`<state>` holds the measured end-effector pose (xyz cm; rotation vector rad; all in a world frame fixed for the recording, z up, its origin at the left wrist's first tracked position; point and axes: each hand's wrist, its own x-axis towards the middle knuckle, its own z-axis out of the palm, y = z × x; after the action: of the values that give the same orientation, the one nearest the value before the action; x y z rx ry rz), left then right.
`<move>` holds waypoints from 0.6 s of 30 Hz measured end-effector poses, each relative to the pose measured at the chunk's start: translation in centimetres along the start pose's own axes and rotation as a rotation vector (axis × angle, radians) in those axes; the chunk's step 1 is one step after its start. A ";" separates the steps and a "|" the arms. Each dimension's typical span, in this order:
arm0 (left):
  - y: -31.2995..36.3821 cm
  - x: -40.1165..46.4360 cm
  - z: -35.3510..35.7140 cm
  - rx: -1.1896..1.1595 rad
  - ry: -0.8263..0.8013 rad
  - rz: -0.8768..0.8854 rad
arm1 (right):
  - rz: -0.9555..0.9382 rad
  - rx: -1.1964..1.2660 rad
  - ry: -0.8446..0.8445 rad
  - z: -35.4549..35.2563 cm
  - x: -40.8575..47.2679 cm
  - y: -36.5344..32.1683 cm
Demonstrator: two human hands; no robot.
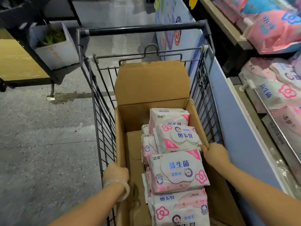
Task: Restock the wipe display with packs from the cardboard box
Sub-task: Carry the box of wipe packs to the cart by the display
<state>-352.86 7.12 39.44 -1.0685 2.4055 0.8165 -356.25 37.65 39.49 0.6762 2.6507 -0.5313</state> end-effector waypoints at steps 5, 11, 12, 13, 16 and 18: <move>-0.6 2.0 3.0 -0.114 -0.059 -0.076 | 0.028 -0.017 -0.016 2.2 0.5 -0.2; 1.8 1.3 4.4 -0.112 -0.079 -0.117 | -0.015 0.013 -0.180 1.0 -0.6 -3.1; 2.1 1.0 4.1 -0.080 -0.076 -0.083 | -0.013 0.051 -0.165 0.9 -1.0 -3.2; 2.2 0.7 3.7 -0.046 -0.087 -0.041 | -0.005 0.089 -0.143 0.8 -1.6 -3.3; 2.9 -0.1 3.2 0.051 -0.122 0.129 | -0.012 0.140 -0.112 1.0 -2.8 -3.3; 3.8 -0.6 2.7 0.106 -0.141 0.268 | -0.029 0.152 -0.111 1.0 -3.3 -3.5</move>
<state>-355.12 11.21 39.04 -0.6344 2.4704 0.8096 -355.03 33.12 40.93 0.6324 2.5391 -0.7617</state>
